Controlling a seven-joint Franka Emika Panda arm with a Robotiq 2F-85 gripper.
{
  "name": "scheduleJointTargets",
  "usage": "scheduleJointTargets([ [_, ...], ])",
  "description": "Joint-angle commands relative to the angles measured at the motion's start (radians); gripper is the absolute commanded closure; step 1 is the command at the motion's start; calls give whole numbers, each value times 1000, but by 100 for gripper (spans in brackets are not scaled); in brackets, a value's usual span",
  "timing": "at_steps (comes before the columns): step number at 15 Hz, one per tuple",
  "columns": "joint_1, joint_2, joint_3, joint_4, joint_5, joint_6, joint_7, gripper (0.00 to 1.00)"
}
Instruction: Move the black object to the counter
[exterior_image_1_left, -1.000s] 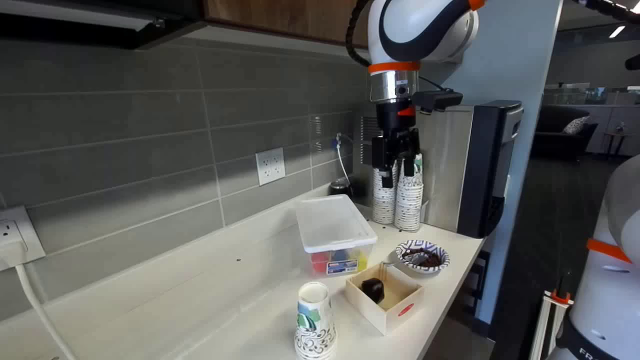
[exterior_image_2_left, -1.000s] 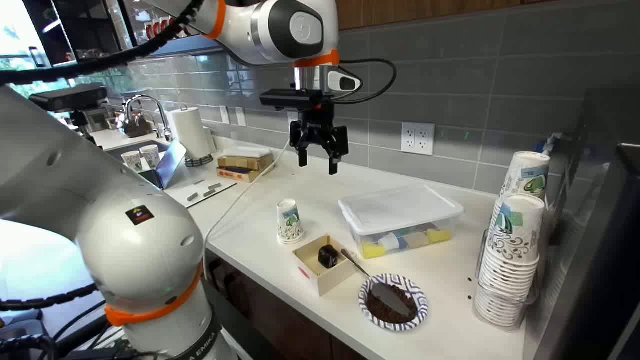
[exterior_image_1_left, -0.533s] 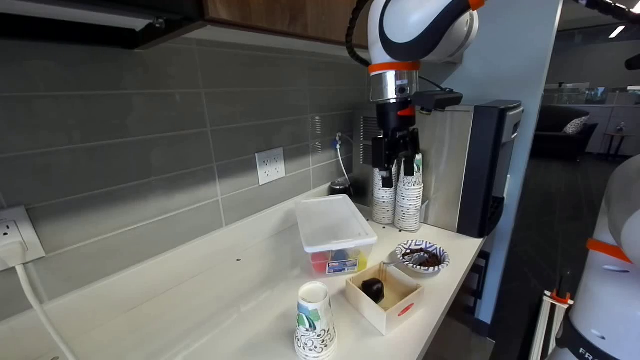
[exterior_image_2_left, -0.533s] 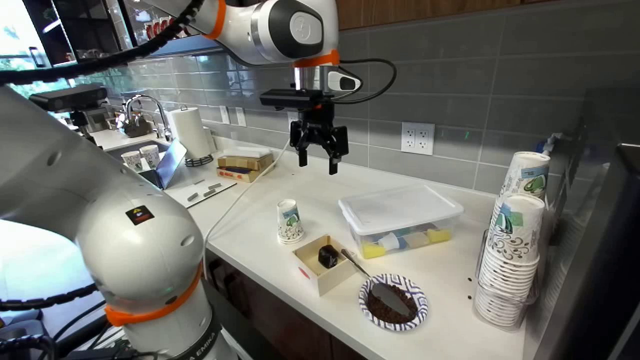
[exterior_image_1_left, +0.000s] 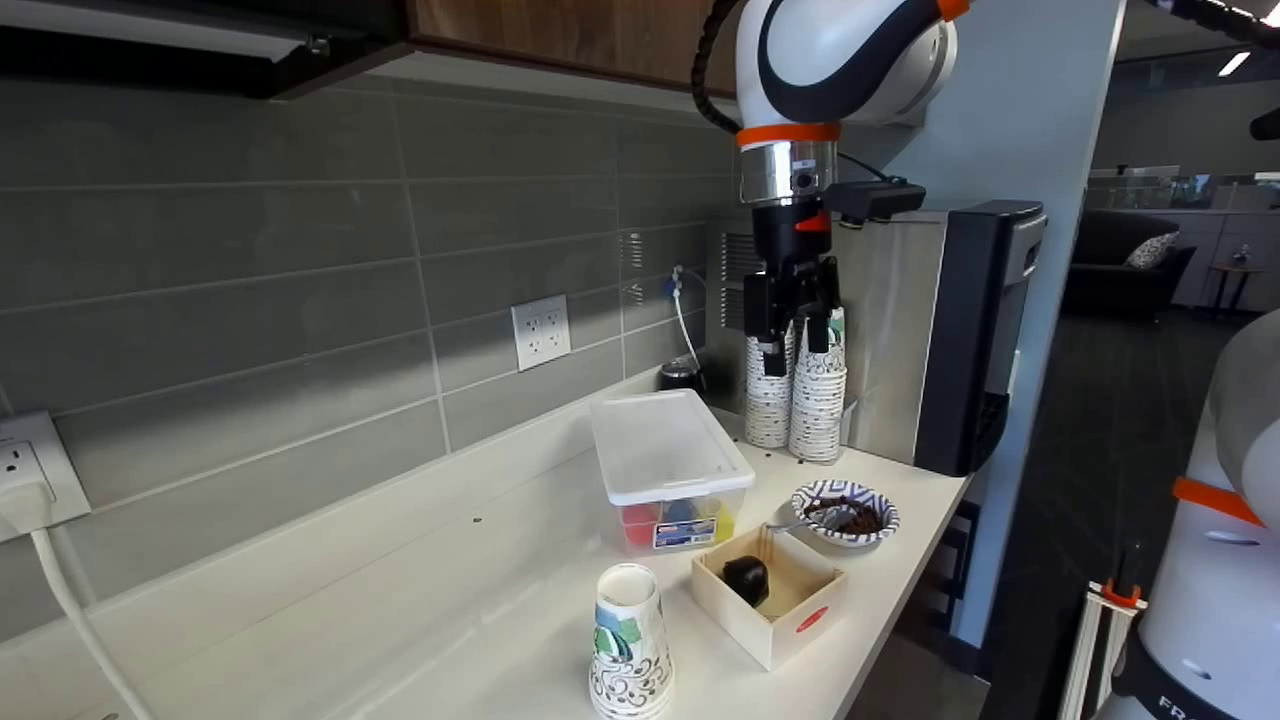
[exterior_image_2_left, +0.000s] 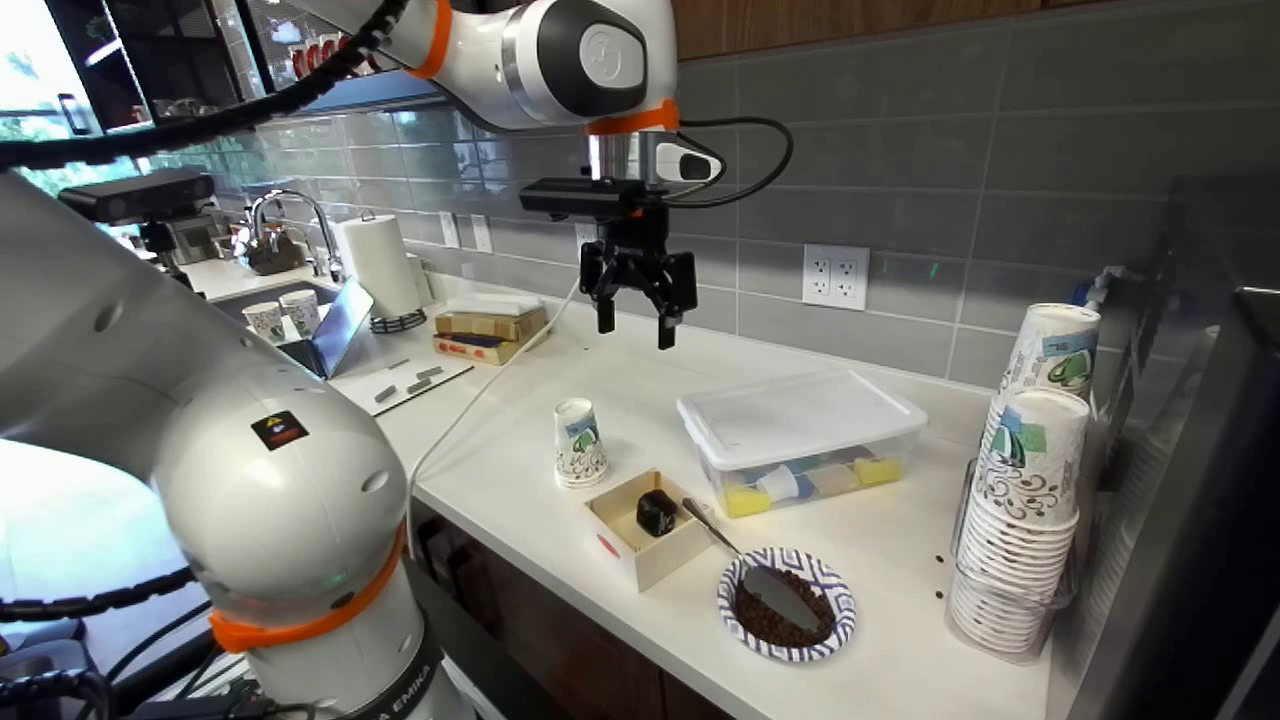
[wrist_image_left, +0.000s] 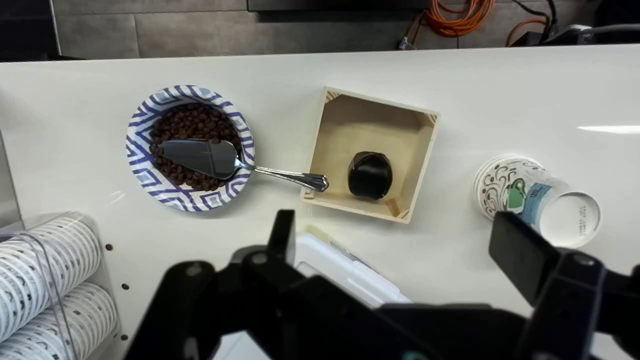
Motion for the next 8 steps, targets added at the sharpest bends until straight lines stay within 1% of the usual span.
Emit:
scheduleJointTargets([
  [1, 3, 0, -2, 1, -1, -2, 1, 0],
  [3, 3, 0, -2, 1, -1, -2, 1, 0],
  [8, 8, -20, -15, -78, 23, 93, -9, 0],
])
